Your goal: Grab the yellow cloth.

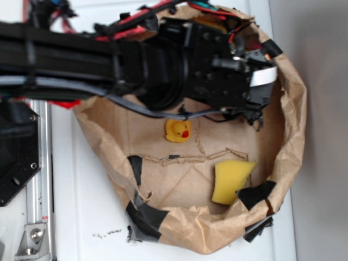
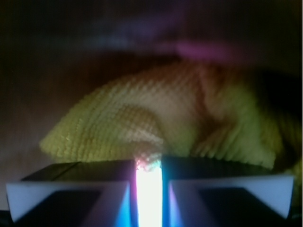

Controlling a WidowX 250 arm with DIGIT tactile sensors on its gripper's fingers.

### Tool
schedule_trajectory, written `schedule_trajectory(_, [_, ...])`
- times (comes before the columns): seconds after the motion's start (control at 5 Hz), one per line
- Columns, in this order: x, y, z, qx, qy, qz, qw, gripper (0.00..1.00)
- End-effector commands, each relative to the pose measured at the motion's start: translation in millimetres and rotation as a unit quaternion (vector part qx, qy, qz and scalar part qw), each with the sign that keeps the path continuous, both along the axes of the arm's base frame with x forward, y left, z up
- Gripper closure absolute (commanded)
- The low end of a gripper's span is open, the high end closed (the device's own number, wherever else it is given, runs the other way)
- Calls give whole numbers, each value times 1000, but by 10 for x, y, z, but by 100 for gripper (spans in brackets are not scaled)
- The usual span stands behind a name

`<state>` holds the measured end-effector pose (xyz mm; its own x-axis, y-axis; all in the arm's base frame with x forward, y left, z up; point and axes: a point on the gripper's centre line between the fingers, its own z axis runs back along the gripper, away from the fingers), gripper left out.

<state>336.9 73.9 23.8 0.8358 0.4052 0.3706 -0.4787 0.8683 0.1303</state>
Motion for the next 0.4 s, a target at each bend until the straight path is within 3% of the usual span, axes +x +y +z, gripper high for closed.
schedule_trajectory(0.0, [-76,130,542,-10,83,-116,990,100])
schedule_trajectory(0.2, [-370,-68,792,-139,103,-92,981,100])
